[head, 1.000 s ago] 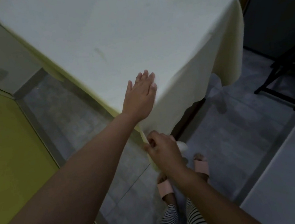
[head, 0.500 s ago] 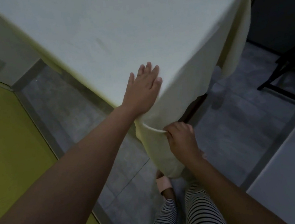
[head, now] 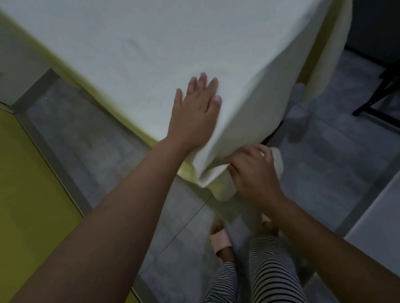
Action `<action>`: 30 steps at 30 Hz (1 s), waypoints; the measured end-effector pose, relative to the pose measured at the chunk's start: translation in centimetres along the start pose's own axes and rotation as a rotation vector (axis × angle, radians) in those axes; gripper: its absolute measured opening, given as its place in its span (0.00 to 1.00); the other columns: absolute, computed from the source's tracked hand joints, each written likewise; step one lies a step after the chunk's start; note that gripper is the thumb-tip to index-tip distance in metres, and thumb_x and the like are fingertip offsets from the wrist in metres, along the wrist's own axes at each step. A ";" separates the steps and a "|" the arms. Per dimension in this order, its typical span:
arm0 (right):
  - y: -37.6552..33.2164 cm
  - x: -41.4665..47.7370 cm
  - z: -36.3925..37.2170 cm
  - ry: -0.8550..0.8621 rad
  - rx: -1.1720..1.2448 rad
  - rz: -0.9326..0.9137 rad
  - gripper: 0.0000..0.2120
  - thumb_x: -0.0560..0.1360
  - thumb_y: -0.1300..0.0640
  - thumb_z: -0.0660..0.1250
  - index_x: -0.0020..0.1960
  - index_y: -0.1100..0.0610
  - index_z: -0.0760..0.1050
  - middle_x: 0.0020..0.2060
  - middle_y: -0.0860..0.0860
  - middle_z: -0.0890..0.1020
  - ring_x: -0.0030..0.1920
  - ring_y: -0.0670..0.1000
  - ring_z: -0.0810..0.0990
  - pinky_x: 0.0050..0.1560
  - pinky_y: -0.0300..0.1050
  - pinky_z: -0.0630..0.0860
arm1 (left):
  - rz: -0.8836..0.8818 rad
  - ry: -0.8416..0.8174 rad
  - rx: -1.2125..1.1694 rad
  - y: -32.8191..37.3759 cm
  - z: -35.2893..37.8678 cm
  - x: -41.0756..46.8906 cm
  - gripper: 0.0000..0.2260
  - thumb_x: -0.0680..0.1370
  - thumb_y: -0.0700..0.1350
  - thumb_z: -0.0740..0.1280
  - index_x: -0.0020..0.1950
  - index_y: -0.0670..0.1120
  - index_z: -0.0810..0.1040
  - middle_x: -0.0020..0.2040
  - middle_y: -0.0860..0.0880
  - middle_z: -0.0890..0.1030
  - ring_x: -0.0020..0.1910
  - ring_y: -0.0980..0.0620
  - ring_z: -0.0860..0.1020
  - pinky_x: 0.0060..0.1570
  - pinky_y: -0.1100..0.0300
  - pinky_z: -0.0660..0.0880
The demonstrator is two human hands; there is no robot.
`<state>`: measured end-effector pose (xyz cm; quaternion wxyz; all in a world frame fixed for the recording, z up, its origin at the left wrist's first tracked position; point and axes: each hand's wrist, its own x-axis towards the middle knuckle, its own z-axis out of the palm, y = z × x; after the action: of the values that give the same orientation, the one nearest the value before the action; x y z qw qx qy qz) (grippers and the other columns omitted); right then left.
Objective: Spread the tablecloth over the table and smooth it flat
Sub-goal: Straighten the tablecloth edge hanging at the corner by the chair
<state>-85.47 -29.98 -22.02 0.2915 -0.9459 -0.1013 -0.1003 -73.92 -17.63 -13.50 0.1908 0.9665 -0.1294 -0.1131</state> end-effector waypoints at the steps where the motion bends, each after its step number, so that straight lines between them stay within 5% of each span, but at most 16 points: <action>1: -0.8 -0.5 -0.5 0.051 0.018 -0.064 0.07 0.74 0.58 0.61 0.45 0.54 0.79 0.41 0.48 0.82 0.51 0.52 0.77 0.59 0.48 0.61 | -0.004 0.005 -0.001 0.1 0.1 0.1 0.22 0.84 0.51 0.47 0.78 0.50 0.53 0.79 0.49 0.49 0.78 0.53 0.44 0.74 0.51 0.38; 4: 0.4 -1.2 -0.3 0.031 0.000 -0.041 0.07 0.73 0.58 0.61 0.46 0.54 0.78 0.42 0.48 0.81 0.50 0.52 0.77 0.59 0.49 0.62 | -0.008 0.019 -0.009 0.3 0.2 0.6 0.22 0.84 0.51 0.47 0.78 0.50 0.54 0.79 0.50 0.50 0.78 0.53 0.44 0.74 0.51 0.38; 9: 6.9 -2.1 2.6 -0.383 -0.283 0.090 0.15 0.61 0.52 0.68 0.47 0.53 0.79 0.39 0.52 0.82 0.43 0.56 0.79 0.50 0.48 0.68 | 0.002 -0.018 0.002 0.3 -0.4 0.0 0.22 0.84 0.52 0.46 0.78 0.50 0.54 0.79 0.49 0.50 0.78 0.52 0.45 0.74 0.51 0.40; 14: 7.5 -0.7 4.7 -0.471 -0.338 0.121 0.25 0.47 0.57 0.81 0.41 0.53 0.75 0.33 0.51 0.80 0.38 0.56 0.78 0.47 0.47 0.62 | 0.004 0.137 -0.137 0.5 -0.8 -1.4 0.21 0.84 0.52 0.48 0.77 0.49 0.58 0.79 0.49 0.53 0.78 0.53 0.48 0.75 0.53 0.42; 18: 8.8 -1.8 4.4 -0.613 -0.383 0.460 0.20 0.68 0.53 0.72 0.58 0.54 0.74 0.54 0.54 0.80 0.57 0.56 0.75 0.60 0.50 0.64 | -0.007 0.281 -0.166 -0.1 -1.8 -3.4 0.20 0.84 0.50 0.49 0.76 0.48 0.61 0.79 0.49 0.54 0.78 0.53 0.49 0.74 0.55 0.42; 21: 7.8 -4.0 3.4 -0.505 -0.266 0.649 0.21 0.71 0.56 0.69 0.64 0.57 0.72 0.60 0.55 0.76 0.61 0.56 0.73 0.62 0.49 0.64 | -0.038 0.261 -0.118 -1.8 -2.7 -4.8 0.20 0.84 0.50 0.48 0.76 0.48 0.60 0.79 0.48 0.53 0.78 0.52 0.49 0.74 0.53 0.42; 25: 3.6 -6.6 2.5 -0.439 -0.235 0.664 0.19 0.75 0.59 0.63 0.66 0.54 0.69 0.63 0.53 0.74 0.63 0.54 0.72 0.62 0.48 0.67 | -0.089 0.256 -0.093 -3.6 -3.4 -6.9 0.21 0.84 0.50 0.48 0.76 0.48 0.59 0.79 0.48 0.53 0.78 0.52 0.49 0.75 0.52 0.43; 30: -1.7 -8.7 2.2 -0.610 -0.196 0.527 0.20 0.78 0.59 0.57 0.70 0.53 0.65 0.68 0.51 0.70 0.65 0.52 0.71 0.63 0.47 0.67 | -0.282 0.234 -0.070 -6.4 -2.9 -11.0 0.21 0.84 0.48 0.49 0.76 0.46 0.60 0.78 0.45 0.57 0.77 0.50 0.52 0.74 0.49 0.48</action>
<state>-93.91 -28.49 -25.07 0.1725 -0.9491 0.0725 0.2533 -82.13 -7.68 -11.58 0.2203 0.9744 0.0344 -0.0300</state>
